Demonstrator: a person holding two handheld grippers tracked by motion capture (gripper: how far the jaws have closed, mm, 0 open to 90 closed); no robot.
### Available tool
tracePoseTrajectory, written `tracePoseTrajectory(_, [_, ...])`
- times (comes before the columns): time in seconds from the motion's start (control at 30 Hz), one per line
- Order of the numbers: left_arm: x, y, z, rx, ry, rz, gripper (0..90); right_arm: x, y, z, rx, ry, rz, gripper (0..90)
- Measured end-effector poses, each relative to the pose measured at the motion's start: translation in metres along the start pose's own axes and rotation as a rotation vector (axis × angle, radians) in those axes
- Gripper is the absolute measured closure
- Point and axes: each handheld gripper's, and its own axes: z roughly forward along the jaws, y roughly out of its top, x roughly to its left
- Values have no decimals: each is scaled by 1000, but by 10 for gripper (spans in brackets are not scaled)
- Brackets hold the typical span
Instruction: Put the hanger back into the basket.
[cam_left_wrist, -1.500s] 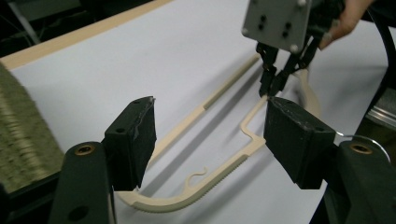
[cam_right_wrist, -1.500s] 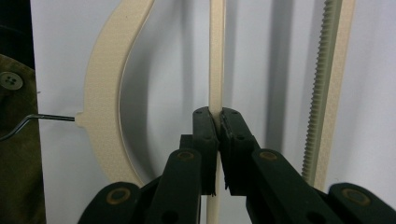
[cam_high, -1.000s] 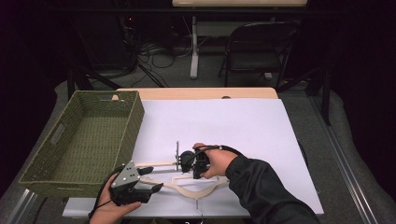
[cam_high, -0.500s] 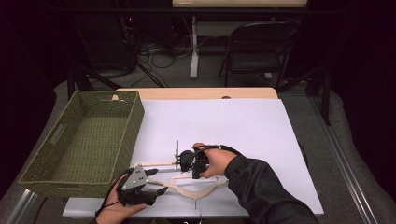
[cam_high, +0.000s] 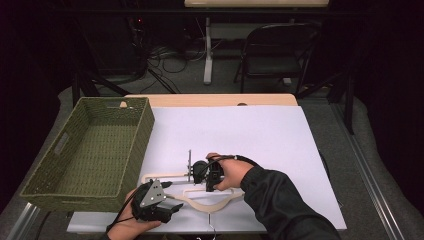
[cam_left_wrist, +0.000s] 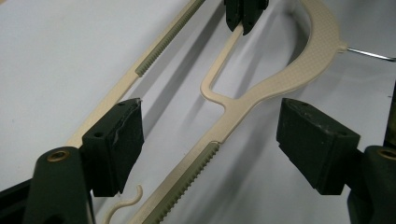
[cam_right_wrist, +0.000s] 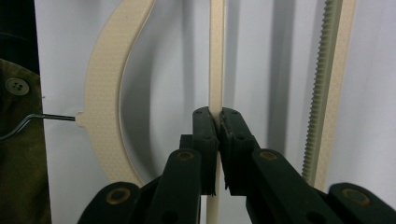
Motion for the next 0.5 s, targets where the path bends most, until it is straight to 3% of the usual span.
tracePoseTrajectory(0.5, [-10, 6, 17, 38, -24, 83, 266, 0, 1, 0, -4, 10, 1, 858])
